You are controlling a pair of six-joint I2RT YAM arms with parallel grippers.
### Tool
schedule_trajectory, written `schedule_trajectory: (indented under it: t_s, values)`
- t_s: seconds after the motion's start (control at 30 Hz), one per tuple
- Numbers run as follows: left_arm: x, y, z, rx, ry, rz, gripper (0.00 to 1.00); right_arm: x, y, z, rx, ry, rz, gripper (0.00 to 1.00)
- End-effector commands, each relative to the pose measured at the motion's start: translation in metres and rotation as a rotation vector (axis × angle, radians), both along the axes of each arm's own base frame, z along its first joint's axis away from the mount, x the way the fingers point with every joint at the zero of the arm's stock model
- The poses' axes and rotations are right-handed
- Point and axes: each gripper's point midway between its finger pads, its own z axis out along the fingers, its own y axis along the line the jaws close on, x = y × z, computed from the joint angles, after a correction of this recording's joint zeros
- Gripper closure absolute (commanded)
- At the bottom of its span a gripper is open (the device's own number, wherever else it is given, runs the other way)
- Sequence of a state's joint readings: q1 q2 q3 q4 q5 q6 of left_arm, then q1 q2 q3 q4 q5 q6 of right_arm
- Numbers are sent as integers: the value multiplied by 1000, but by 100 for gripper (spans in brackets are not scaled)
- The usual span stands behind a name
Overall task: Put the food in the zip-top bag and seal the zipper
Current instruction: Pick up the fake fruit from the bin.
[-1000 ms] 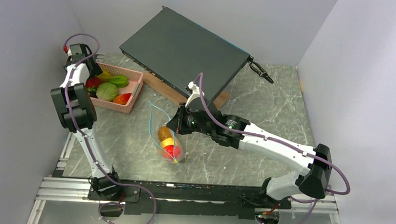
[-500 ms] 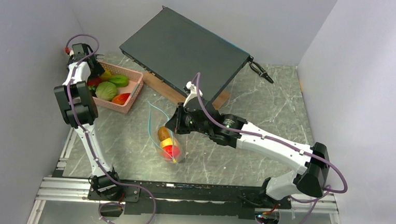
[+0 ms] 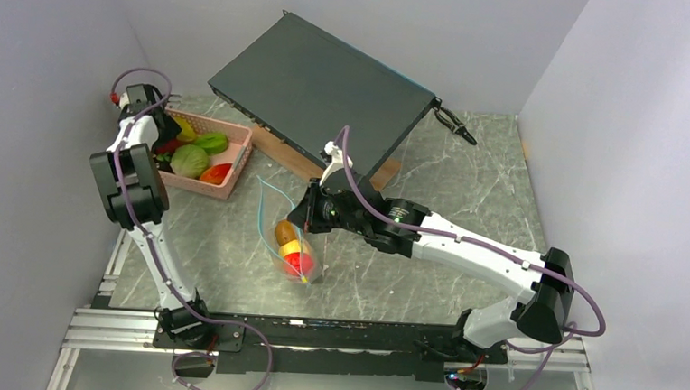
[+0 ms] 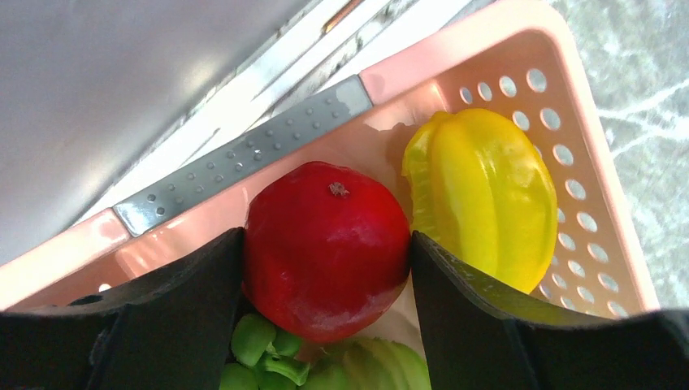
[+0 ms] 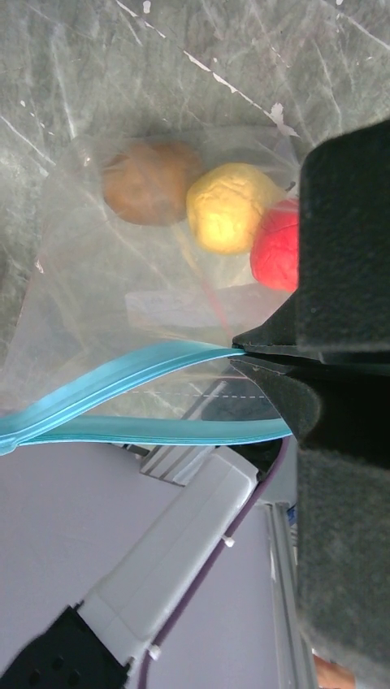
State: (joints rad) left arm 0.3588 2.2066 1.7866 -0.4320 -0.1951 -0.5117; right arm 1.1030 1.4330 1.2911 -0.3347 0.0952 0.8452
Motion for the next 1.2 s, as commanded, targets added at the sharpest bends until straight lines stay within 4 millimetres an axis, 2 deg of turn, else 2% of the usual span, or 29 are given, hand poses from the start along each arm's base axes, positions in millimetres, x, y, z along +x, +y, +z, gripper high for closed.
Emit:
schedule_trajectory:
  t_s: [0.0,0.2,0.53,0.8,0.97,1.07,1.17]
  values:
    - [-49,-31,-18,-93,81,4,41,0,6,26,84,-37,7,100]
    - [-75,-47,-7,-92,70,2,42,-4,6,26,99,-29,19,100]
    - [-98,-69,42,-116,6,-53,43,-2,-1,17,84,-41,-3,100]
    - [-127,-90,72,-123,-64,-121,55,-4,-1,16,88,-36,9,100]
    - [-142,-94,90,-78,-103,-153,55,-5,-2,18,87,-44,13,100]
    - [-140,-90,87,-64,-81,-153,55,-5,-3,18,94,-45,15,100]
    - [-131,-87,74,-73,-52,-154,54,-6,-2,19,95,-45,17,100]
